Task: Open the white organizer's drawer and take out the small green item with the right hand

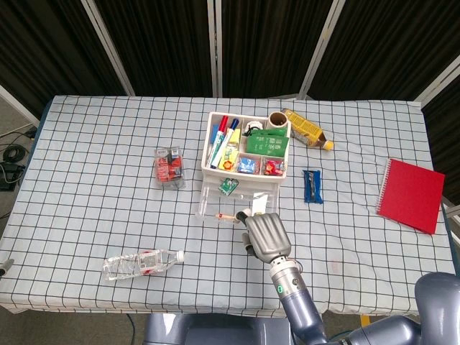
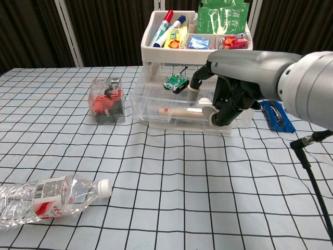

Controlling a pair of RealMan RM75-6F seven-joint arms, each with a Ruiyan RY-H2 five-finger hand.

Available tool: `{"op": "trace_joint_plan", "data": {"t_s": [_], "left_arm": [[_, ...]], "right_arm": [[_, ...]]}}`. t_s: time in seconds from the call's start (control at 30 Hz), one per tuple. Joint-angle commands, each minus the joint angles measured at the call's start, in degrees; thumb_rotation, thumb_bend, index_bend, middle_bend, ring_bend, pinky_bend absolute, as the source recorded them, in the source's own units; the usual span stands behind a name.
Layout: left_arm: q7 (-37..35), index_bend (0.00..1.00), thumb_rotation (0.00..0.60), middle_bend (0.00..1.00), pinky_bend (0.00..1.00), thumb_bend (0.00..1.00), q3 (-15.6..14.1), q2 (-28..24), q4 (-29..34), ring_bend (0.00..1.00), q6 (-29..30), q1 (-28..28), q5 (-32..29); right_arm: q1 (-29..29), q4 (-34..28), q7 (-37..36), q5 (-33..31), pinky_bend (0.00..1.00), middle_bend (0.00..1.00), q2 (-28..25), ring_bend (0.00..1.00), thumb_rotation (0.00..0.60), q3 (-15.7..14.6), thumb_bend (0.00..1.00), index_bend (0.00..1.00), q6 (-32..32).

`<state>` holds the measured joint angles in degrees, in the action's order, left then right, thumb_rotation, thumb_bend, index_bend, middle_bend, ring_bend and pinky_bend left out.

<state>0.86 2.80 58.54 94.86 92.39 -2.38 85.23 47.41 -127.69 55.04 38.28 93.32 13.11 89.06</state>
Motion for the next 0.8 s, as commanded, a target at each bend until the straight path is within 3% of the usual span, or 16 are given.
{"op": "trace_joint_plan", "data": {"t_s": [0.03, 0.13, 0.37, 0.53, 0.6, 0.67, 0.8], "left_arm": [[-0.02, 0.0, 0.6, 0.0, 0.0, 0.0, 0.01, 0.02, -0.01, 0.0, 0.08, -0.03, 0.02], [-0.1, 0.0, 0.6, 0.0, 0.0, 0.0, 0.04, 0.02, -0.04, 0.0, 0.02, -0.02, -0.09], [-0.08, 0.0, 0.6, 0.0, 0.0, 0.0, 0.02, -0.03, 0.01, 0.0, 0.01, -0.03, -0.08], [-0.11, 0.0, 0.6, 0.0, 0.0, 0.0, 0.01, -0.03, -0.01, 0.0, 0.09, -0.07, -0.03], [-0.12, 0.0, 0.6, 0.0, 0.0, 0.0, 0.03, -0.07, 0.04, 0.0, 0.09, -0.06, -0.06], [-0.17, 0.0, 0.6, 0.0, 0.0, 0.0, 0.02, -0.13, 0.11, 0.0, 0.12, -0.1, -0.06], [-0.73, 0.0, 0.6, 0.0, 0.0, 0.0, 0.11, -0.29, 0.04, 0.0, 0.21, -0.19, -0.25]], "right_arm": [[-0.05, 0.08, -0.17, 0.38, 0.83, 0.94, 0.02, 0.97, 0.6, -0.07, 0.46, 0.41, 0.05], [-0.08, 0.15, -0.57, 1.19, 0.83, 0.93, 0.04, 0.97, 0.6, -0.01, 0.45, 0.38, -0.01], [-0.21, 0.27, -1.71, 3.53, 0.82, 0.89, 0.08, 0.93, 0.6, -0.11, 0.38, 0.17, -0.48], [0.36, 0.02, -0.76, 3.39, 0.82, 0.9, 0.47, 0.94, 0.6, 0.25, 0.38, 0.14, -0.75], [1.09, -0.19, 0.48, 1.75, 0.83, 0.93, 0.65, 0.96, 0.6, 1.06, 0.42, 0.13, -0.96], [2.28, -0.38, 2.14, -1.29, 0.84, 0.96, 0.82, 0.99, 0.6, 2.75, 0.52, 0.13, -1.27], [5.25, -0.34, 5.22, -8.97, 0.85, 0.99, 0.4, 1.0, 0.6, 7.88, 0.63, 0.1, -1.43]]}}
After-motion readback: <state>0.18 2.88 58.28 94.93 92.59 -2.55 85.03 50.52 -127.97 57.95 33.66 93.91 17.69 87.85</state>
